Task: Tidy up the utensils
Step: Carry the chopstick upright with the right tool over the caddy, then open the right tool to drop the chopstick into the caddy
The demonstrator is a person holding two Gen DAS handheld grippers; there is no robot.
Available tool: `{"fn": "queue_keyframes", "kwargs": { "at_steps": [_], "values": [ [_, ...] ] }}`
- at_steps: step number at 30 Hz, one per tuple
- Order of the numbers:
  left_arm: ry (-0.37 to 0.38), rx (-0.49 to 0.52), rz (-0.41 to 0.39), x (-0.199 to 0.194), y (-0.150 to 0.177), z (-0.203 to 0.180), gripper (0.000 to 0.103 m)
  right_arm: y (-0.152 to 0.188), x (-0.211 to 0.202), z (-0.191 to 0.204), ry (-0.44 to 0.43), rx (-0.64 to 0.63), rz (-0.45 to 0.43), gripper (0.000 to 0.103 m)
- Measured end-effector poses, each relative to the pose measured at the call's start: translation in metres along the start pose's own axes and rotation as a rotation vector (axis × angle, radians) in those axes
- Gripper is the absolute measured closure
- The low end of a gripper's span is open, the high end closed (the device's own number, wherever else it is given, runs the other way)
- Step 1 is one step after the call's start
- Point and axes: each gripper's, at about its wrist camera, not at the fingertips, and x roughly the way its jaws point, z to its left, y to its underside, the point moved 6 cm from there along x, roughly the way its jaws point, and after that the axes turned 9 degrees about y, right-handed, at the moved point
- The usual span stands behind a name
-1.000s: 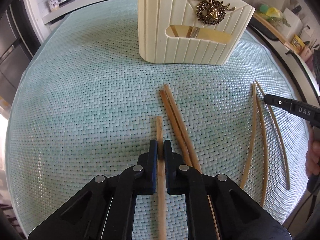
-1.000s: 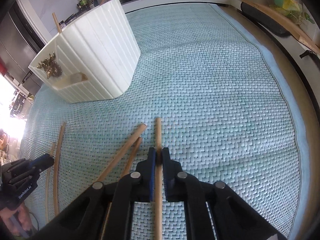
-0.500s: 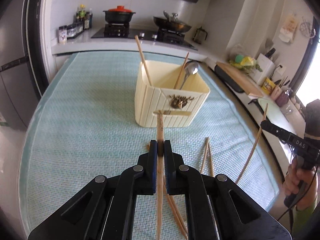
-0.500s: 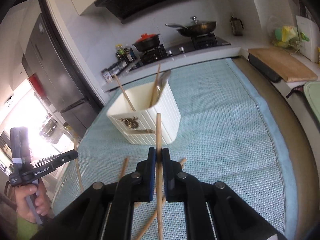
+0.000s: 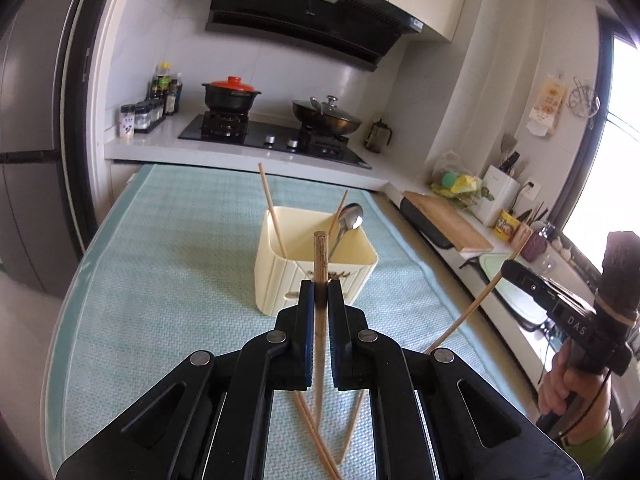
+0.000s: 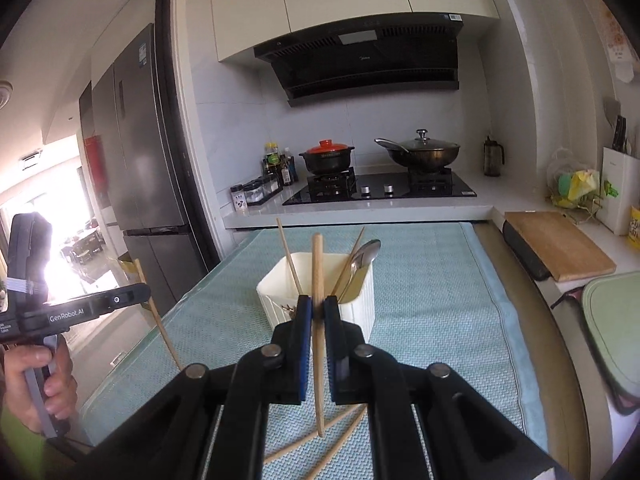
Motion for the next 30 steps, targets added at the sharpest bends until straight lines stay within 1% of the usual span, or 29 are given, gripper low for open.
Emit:
{"fn": "queue_keyframes", "kwargs": {
  "at_steps": [5, 11, 18, 21, 23, 25, 27, 30],
  "values": [
    [0.019, 0.011, -0.043, -0.004, -0.027, -0.004, 0.099, -0.018, 0.001, 0.010, -0.004, -0.013, -0.028, 0.097],
    [0.036, 0.034, -0.102, 0.000, -0.075, -0.011, 0.098, -0.049, 0.005, 0.023, -0.014, -0.029, -0.069, 0.097],
    [0.042, 0.044, -0.158, 0.020, -0.136, -0.010, 0.099, -0.103, 0.022, 0.033, -0.010, -0.059, -0.136, 0.097],
    [0.022, 0.068, -0.185, 0.033, -0.156, -0.011, 0.099, -0.124, 0.032, 0.036, -0.007, -0.073, -0.170, 0.097],
    [0.011, 0.075, -0.184, 0.049, -0.164, -0.009, 0.099, -0.134, 0.045, 0.039, 0.005, -0.097, -0.181, 0.097],
    [0.019, 0.065, -0.158, 0.071, -0.165, -0.006, 0.099, -0.135, 0.067, 0.038, 0.013, -0.107, -0.157, 0.097],
    [0.019, 0.062, -0.123, 0.093, -0.161, -0.002, 0.099, -0.130, 0.097, 0.034, 0.008, -0.095, -0.096, 0.097],
    [0.013, 0.062, -0.072, 0.128, -0.151, 0.003, 0.099, -0.112, 0.142, 0.023, -0.006, -0.063, 0.010, 0.097]
  ]
}}
